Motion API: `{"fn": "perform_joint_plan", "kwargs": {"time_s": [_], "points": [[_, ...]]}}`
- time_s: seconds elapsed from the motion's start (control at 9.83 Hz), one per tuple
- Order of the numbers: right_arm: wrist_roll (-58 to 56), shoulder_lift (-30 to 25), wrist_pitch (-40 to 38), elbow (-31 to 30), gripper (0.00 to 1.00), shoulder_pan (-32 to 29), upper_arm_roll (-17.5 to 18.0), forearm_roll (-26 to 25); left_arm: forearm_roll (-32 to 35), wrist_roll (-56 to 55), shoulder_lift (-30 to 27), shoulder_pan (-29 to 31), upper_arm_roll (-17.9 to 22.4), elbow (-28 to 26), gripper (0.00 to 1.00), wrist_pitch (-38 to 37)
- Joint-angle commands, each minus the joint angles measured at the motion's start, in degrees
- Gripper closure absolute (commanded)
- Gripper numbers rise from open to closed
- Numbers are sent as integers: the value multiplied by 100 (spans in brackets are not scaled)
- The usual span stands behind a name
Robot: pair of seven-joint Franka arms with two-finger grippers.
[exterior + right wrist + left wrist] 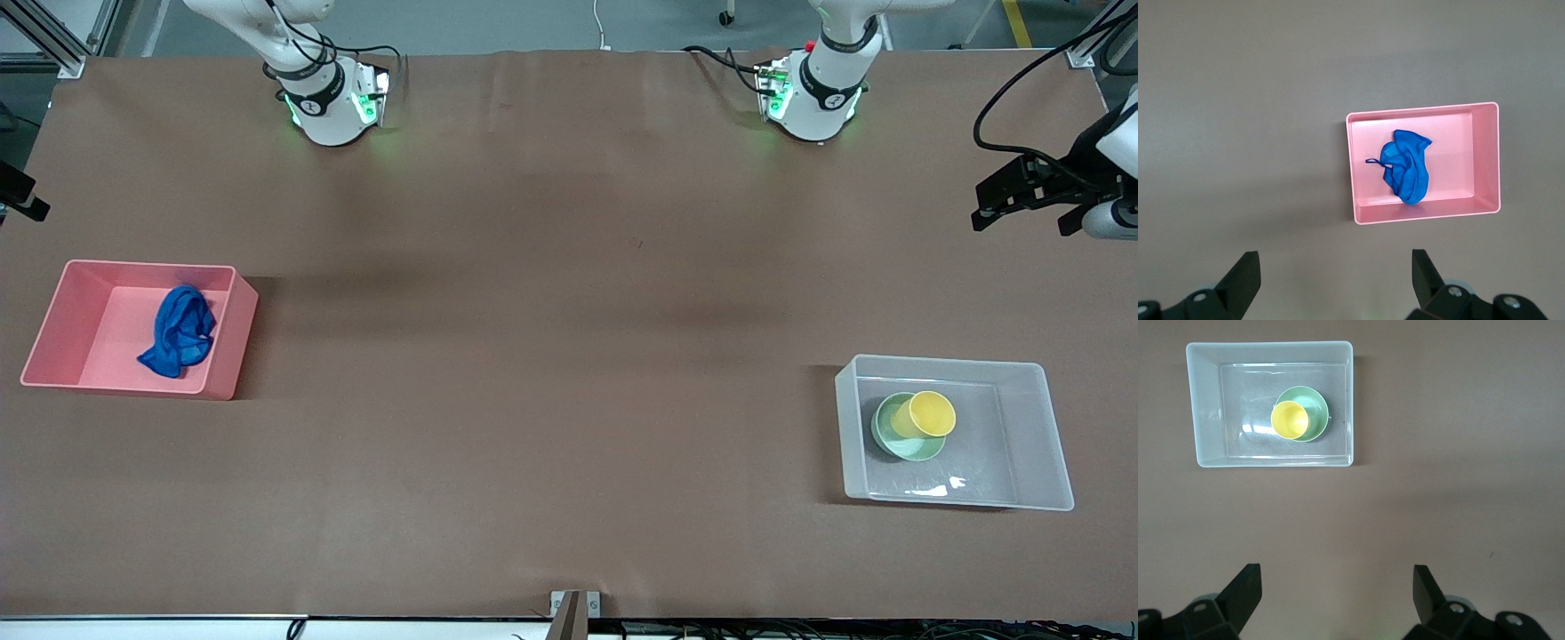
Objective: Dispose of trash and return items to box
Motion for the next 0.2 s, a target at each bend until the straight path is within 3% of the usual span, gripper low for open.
{"fn": "perform_joint_plan", "kwargs": {"time_s": [0.0,0.1], "points": [[-71,21,-47,58,0,-41,17,44,95,-12,-75,44,-44,-263,0,-43],[-71,21,-47,58,0,-41,17,44,104,-4,-75,44,-44,-263,0,-43]]}}
